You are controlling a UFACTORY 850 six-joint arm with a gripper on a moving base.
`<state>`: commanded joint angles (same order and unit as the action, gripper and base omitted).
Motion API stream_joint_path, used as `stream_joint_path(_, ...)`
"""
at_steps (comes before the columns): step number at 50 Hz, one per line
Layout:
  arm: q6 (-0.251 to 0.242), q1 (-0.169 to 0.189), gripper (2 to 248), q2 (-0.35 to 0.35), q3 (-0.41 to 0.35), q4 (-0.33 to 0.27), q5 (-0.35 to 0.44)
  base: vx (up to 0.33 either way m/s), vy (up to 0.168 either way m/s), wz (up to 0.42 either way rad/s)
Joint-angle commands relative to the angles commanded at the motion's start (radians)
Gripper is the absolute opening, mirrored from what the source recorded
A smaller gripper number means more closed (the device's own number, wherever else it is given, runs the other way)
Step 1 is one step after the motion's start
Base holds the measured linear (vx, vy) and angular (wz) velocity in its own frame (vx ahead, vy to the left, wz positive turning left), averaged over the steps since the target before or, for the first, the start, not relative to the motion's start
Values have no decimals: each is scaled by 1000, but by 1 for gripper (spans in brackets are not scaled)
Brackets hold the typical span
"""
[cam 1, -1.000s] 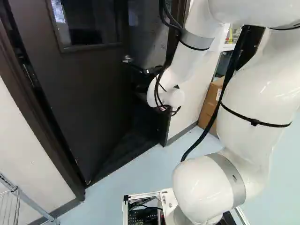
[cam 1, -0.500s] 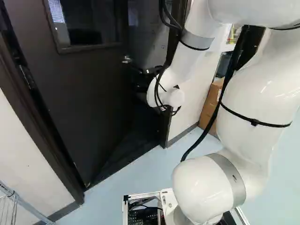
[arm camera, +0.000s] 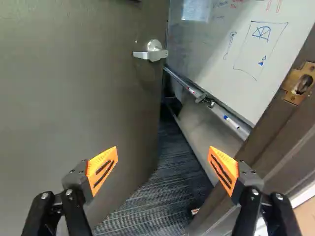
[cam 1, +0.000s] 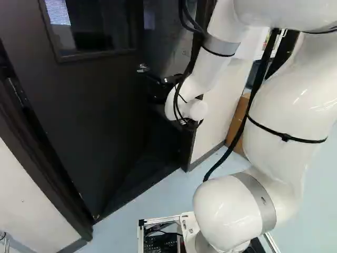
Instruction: Open the door and move inside
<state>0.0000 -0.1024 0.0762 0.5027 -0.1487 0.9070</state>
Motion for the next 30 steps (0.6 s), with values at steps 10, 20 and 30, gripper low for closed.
stream_joint_path(10,0,0,247,0,0,0,0,100,69,-19)
stream_joint_path(20,0,0,247,0,0,0,0,65,60,-13)
stream_joint_path(30,0,0,247,0,0,0,0,62,59,-14)
